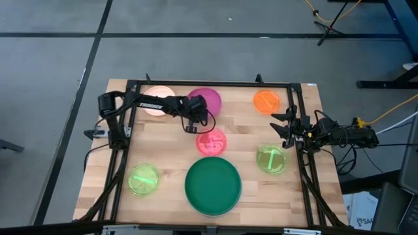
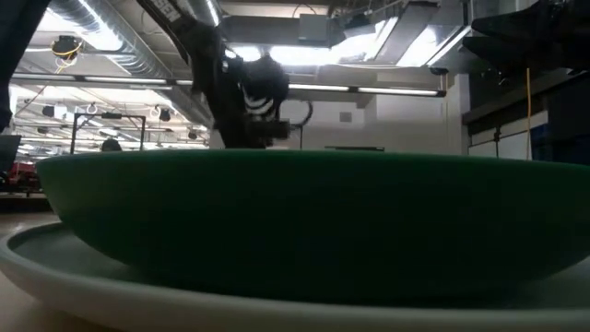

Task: Stack plastic plates
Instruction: Stack the pink plate on the green plate

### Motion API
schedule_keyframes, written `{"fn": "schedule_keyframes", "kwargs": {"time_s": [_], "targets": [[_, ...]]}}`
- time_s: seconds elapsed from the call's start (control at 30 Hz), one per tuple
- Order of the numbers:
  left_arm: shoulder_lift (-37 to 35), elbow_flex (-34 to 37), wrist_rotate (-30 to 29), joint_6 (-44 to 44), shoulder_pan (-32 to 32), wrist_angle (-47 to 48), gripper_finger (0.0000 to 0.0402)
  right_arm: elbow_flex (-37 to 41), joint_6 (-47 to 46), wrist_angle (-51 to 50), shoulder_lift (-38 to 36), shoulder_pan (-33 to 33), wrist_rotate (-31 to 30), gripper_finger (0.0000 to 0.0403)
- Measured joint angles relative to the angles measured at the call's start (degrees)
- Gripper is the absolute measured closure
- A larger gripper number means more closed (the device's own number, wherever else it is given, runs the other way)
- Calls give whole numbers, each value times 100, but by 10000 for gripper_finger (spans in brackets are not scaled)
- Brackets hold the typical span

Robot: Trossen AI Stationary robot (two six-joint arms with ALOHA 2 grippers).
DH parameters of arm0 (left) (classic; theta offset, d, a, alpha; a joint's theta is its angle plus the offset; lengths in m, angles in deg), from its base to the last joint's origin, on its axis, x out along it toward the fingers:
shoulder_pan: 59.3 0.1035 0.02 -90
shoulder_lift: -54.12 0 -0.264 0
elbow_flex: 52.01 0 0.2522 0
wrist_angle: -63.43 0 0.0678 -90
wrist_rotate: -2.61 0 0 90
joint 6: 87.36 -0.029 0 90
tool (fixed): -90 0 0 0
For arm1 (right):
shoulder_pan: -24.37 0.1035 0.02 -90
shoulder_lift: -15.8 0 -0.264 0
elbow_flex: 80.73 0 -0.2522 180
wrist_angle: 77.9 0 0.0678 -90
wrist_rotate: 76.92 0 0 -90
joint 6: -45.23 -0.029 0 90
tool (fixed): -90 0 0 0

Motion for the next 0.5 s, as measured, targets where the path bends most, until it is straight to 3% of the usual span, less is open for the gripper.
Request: {"fn": "schedule_keyframes", "kwargs": {"time_s": [0.3, 0.5], "targets": [[-1155, 0, -114, 551, -950, 381, 394, 0, 0, 0, 2, 0, 2, 214], [-1553, -5, -6, 1214, -1814, 389, 394, 0, -1, 12, 2, -1, 2, 214]]}}
